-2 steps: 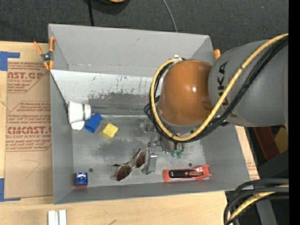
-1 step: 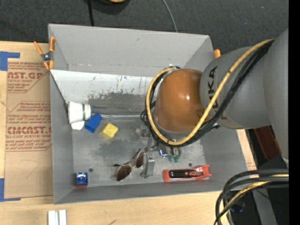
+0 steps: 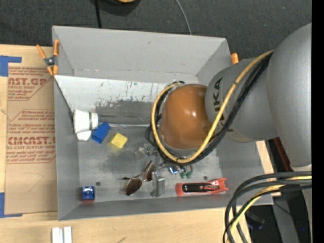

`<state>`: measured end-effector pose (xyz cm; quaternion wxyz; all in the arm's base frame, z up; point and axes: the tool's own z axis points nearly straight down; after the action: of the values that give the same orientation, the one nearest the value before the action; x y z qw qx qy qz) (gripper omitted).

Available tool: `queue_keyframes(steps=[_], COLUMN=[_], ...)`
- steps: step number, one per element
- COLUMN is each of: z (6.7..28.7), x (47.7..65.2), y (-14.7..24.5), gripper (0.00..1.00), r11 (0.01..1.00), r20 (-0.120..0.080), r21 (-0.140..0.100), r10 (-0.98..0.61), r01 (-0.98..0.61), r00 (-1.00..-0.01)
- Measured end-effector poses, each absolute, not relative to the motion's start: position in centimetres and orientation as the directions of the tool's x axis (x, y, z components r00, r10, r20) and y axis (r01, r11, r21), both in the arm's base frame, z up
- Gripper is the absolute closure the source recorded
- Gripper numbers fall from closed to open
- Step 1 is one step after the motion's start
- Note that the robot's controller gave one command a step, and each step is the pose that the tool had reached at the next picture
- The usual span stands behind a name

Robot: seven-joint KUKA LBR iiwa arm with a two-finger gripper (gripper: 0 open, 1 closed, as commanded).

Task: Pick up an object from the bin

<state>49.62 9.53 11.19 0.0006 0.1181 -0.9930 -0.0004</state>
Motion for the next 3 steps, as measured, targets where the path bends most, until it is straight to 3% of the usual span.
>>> queue_keyframes(steps=[1, 2, 3], z=[9.2, 6.9, 6.9], x=[49.4, 48.8, 48.8], y=[9.2, 11.6, 11.6], gripper=[0.00, 1.00, 1.00], r11=[0.953, 0.830, 0.830], r20=[0.002, 0.001, 0.001], r21=[0.002, 0.003, 0.004], r10=[-0.301, -0.557, -0.557], r01=[-0.301, -0.557, -0.557], r00=[-0.953, -0.830, -0.830])
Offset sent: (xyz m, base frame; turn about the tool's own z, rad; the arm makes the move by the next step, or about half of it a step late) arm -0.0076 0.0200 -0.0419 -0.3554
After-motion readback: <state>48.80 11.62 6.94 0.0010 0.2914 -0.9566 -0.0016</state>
